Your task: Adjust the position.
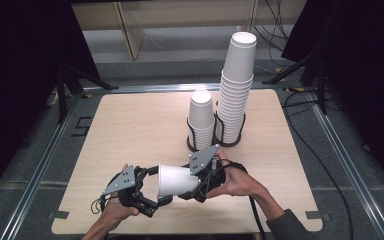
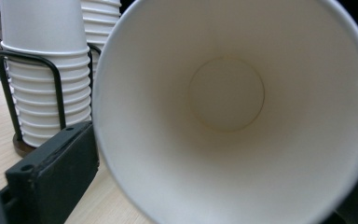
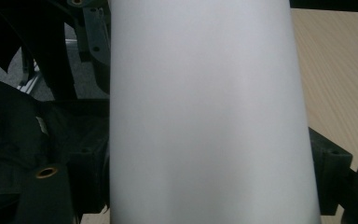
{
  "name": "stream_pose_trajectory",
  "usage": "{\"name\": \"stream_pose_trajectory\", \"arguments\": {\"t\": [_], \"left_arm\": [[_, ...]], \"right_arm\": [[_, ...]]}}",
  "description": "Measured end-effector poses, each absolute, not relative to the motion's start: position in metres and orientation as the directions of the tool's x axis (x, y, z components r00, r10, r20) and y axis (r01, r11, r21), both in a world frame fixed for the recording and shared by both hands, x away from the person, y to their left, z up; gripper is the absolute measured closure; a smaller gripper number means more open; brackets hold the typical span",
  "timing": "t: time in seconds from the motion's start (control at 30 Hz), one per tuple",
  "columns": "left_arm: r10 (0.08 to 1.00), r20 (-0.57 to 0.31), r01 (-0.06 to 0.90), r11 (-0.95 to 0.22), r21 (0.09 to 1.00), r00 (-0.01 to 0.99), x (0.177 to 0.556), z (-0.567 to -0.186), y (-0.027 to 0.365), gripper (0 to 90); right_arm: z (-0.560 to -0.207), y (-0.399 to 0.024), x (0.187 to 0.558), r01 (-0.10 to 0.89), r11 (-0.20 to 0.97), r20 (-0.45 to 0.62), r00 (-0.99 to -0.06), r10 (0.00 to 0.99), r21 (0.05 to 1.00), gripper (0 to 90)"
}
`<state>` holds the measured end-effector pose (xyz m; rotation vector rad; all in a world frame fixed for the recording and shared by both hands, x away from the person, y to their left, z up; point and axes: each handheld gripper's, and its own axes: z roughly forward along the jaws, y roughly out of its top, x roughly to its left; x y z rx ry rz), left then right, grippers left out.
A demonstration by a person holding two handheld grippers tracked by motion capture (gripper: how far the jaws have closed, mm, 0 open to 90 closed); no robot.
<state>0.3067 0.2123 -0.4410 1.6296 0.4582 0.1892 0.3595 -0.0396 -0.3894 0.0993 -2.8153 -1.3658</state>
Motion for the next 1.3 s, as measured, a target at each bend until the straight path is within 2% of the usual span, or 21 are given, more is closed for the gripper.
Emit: {"name": "stream_pose_trajectory", "arguments": {"t": [0.17,0.27,0.7,1.0,1.1,1.27,1.3], "left_arm": [[0.390,-0.160,0.184,-0.025,0.983,0.907,0.306,-0.440,0.211,0.3],[0.377,-0.173,0.189,-0.006,0.982,0.910,0.305,-0.439,0.211,4.4],[0.375,-0.133,0.162,-0.047,0.986,0.917,0.306,-0.436,0.214,10.4],[0.422,-0.133,0.184,-0.084,0.979,0.897,0.308,-0.434,0.216,11.7],[0.436,-0.130,0.198,-0.114,0.974,0.891,0.310,-0.437,0.213,11.8],[0.438,-0.115,0.191,-0.133,0.973,0.892,0.310,-0.438,0.209,11.8],[0.440,-0.115,0.192,-0.136,0.972,0.891,0.309,-0.437,0.207,11.8]], "right_arm": [[-0.392,-0.037,0.359,-0.048,0.608,-0.003,-0.997,-0.075,0.792,22.7],[-0.392,-0.037,0.360,-0.045,0.591,0.004,-0.997,-0.082,0.806,22.6],[-0.402,-0.036,0.363,-0.002,0.597,0.047,-0.997,-0.065,0.802,21.5],[-0.393,-0.038,0.359,-0.032,0.690,-0.055,-0.998,0.012,0.723,16.1],[-0.391,-0.037,0.356,-0.034,0.711,-0.089,-0.995,0.041,0.703,16.0],[-0.394,-0.032,0.355,-0.078,0.742,-0.135,-0.991,0.017,0.666,17.0],[-0.399,-0.028,0.354,-0.063,0.756,-0.118,-0.993,0.019,0.652,20.6]]}}
